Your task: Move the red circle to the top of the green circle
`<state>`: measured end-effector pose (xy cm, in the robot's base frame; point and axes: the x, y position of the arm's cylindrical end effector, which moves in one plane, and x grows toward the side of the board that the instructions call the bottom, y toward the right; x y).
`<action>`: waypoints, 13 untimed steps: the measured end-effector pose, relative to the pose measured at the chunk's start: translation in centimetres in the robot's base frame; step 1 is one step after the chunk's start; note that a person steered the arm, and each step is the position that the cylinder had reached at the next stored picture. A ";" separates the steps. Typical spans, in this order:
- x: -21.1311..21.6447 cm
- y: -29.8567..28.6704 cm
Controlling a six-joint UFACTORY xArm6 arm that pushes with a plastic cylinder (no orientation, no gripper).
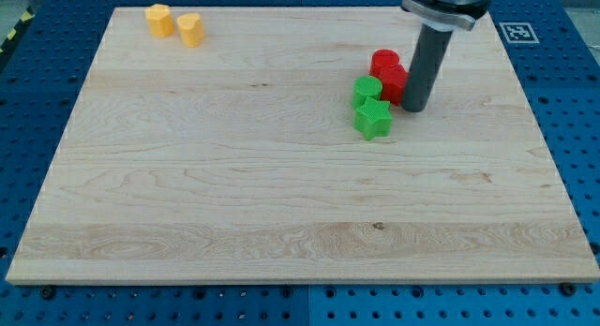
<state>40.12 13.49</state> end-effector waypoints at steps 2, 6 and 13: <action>0.0 -0.3; -11.0 3.3; -8.8 -1.8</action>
<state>31.36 11.72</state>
